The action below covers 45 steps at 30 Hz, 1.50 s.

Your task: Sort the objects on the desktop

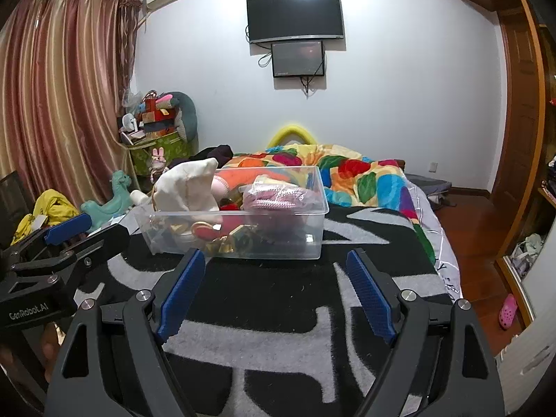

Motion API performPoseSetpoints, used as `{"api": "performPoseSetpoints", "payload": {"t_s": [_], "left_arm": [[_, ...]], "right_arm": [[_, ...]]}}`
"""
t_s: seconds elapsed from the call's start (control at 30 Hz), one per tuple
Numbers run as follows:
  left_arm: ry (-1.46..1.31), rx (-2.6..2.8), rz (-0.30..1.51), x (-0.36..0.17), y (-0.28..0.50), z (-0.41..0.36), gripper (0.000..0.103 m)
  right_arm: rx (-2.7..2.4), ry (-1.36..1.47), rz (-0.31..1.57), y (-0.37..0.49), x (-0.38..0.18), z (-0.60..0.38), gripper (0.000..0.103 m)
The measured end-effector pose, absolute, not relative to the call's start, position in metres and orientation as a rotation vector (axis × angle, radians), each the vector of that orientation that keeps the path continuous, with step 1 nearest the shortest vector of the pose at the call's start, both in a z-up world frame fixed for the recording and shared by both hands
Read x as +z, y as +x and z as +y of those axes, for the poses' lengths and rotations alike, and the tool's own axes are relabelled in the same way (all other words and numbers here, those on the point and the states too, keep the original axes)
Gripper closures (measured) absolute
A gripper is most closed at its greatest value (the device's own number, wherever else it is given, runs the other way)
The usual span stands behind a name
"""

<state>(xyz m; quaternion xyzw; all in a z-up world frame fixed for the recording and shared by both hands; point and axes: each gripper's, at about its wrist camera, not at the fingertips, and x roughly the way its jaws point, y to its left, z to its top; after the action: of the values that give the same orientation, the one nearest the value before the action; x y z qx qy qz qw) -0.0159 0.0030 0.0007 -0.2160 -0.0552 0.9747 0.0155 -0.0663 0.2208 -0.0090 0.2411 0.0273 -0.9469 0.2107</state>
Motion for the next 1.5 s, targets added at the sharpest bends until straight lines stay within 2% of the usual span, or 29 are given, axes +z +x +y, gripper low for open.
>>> {"api": "performPoseSetpoints", "payload": {"t_s": [0.4,1.17,1.5], "left_arm": [[-0.674,3.019,-0.091,-0.005,-0.019,0.018,0.008],[-0.692,2.980,-0.161,-0.007,-0.022,0.011,0.007],[-0.665,3.016,-0.127,-0.008,-0.020,0.012,0.006]], "right_arm": [[-2.641,0.676,0.078,-0.065,-0.010,0.221,0.021],[-2.636,0.697,0.081,-0.064,-0.012,0.215,0.021],[-2.642,0.706,0.077,-0.064,-0.014,0.215,0.020]]}}
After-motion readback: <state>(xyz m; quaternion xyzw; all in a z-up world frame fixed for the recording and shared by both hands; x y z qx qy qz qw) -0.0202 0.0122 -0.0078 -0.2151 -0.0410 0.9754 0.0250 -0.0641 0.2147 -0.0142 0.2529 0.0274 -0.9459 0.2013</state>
